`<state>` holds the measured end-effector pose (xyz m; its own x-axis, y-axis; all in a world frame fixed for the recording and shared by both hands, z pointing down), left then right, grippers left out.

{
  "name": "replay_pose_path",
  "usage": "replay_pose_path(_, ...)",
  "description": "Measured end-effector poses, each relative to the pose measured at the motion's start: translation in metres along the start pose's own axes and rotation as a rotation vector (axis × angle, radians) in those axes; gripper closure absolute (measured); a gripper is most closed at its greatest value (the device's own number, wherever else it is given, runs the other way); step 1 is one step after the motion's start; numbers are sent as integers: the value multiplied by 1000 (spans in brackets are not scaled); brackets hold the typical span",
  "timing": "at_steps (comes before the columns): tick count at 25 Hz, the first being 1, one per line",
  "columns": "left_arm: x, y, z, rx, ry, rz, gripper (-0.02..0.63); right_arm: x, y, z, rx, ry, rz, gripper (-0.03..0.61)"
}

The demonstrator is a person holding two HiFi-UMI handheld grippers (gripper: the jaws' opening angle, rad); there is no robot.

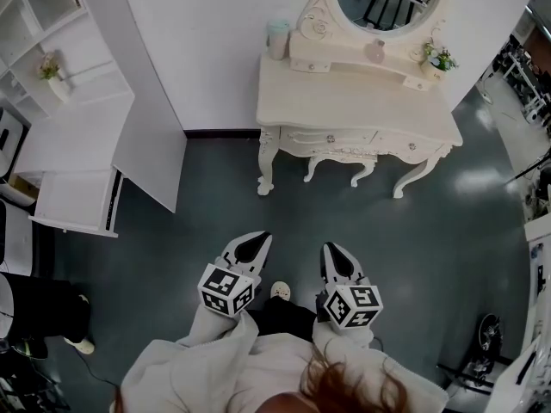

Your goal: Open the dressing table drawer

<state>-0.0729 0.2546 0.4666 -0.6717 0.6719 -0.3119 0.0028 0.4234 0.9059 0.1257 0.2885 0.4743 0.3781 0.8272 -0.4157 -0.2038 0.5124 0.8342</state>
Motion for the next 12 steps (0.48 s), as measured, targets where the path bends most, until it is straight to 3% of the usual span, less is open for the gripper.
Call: replay_pose_path(12, -10, 3, 2, 12, -38, 6, 594, -13, -1, 8, -3, -56, -14, 537)
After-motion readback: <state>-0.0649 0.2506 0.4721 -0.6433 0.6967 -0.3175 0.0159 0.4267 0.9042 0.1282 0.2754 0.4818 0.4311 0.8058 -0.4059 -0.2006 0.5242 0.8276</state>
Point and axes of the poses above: the fingertips, and each gripper's own axes: x backward along the fingers, z to its right, y out of its underside, the point moved 6 cm from there along x, backward along the fingers, and after that the axes turned 4 degrees about -z, right-handed, at the moved point
